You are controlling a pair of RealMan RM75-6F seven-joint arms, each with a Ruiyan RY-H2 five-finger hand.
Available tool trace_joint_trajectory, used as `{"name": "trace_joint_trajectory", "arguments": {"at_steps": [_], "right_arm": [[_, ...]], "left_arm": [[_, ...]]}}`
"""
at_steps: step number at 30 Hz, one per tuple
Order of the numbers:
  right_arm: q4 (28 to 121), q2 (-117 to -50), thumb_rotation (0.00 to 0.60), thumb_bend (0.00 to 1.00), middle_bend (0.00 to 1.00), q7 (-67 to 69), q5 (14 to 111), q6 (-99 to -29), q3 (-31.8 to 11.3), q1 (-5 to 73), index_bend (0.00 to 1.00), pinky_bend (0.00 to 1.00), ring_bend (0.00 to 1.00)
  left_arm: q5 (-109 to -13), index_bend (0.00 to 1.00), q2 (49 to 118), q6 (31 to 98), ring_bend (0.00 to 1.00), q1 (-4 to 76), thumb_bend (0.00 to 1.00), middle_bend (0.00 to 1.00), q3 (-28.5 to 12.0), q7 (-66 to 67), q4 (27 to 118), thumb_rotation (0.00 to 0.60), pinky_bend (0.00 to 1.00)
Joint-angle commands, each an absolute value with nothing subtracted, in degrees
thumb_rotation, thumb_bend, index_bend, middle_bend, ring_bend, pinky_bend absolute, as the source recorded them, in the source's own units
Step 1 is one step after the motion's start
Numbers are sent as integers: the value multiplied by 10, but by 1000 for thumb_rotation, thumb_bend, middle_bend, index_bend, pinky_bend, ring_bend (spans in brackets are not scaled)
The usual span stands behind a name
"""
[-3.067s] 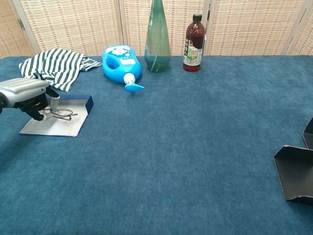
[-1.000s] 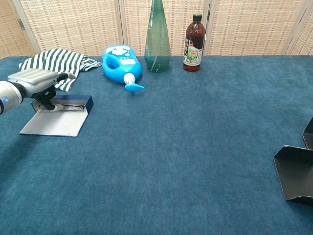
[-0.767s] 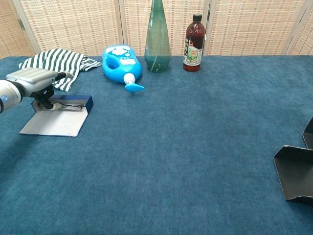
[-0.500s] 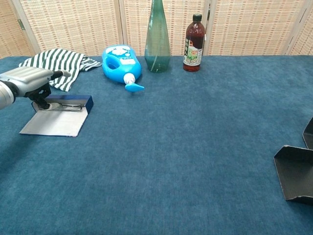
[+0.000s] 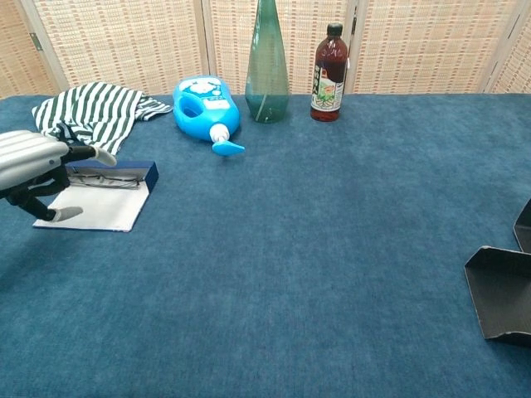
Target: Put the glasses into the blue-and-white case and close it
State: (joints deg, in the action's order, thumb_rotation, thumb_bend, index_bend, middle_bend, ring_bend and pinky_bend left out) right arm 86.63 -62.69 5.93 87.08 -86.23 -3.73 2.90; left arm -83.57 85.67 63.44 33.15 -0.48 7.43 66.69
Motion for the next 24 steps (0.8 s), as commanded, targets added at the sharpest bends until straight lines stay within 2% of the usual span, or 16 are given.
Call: {"name": "trace_joint_trajectory", "arguments": {"at_steps": [1,16,24], "right_arm": [[866,-627,600,224,376,60,871,-861,-37,30,232,385,428],[867,-625,600,223,376,60,870,-863,-37,29,232,385,429],[867,-623,600,223,376,60,867,-866,-37,26,232,385,428]], "left_arm": [[-838,200,866,635,961,327,320,958,-2,85,663,600,1000],[-822,179,928,604,961,343,316,958,-22,109,625,600,1000],[-812,174,938,592,961,347,315,958,-29,120,618,600,1000]]}}
